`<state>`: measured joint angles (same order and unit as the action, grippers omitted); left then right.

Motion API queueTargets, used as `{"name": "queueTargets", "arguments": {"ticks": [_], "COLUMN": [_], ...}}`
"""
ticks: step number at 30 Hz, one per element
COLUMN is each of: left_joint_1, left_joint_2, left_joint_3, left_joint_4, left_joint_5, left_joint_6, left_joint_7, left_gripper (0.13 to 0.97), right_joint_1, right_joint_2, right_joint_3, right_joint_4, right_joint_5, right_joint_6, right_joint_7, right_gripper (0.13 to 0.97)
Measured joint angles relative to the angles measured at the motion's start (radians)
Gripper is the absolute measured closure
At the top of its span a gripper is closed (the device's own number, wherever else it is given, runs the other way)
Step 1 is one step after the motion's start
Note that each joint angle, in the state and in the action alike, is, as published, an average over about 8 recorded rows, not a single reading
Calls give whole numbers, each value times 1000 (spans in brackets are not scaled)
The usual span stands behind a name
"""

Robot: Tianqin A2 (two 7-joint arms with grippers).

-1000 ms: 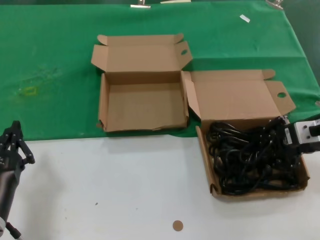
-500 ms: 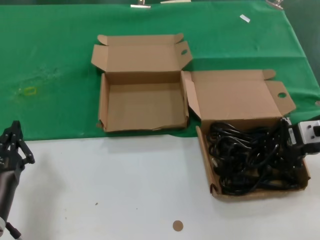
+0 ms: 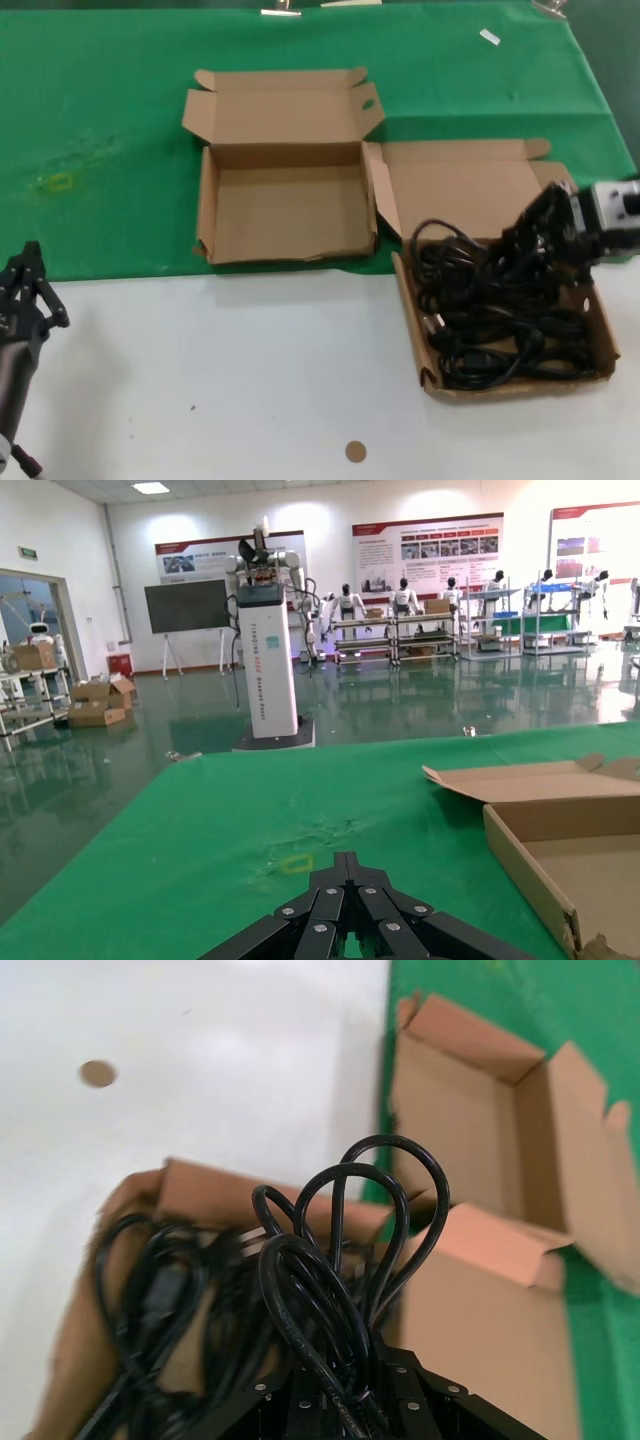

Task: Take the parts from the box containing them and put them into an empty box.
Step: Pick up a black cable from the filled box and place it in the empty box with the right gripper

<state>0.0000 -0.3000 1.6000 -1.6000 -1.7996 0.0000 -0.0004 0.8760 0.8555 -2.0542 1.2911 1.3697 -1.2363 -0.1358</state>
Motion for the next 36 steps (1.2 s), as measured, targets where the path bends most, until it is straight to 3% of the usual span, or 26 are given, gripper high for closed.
{"name": "queueTargets", "arguments": {"ticks": [16, 36], "left_joint_1": [0, 0], "left_joint_2": [0, 0], "left_joint_3": [0, 0], "left_joint_4": [0, 0], "left_joint_5": [0, 0], "left_joint_6": [0, 0], "left_joint_7": [0, 0], "left_gripper": [953, 953], "right_joint_1": [229, 425], "right_joint_2": [-223, -586], "right_joint_3": [-83, -164], "right_joint_4": [-163, -625], "right_joint_5": [-87, -115], "right_joint_6": [-1, 111], "right_joint_7": [1, -151], "right_gripper": [873, 874]}}
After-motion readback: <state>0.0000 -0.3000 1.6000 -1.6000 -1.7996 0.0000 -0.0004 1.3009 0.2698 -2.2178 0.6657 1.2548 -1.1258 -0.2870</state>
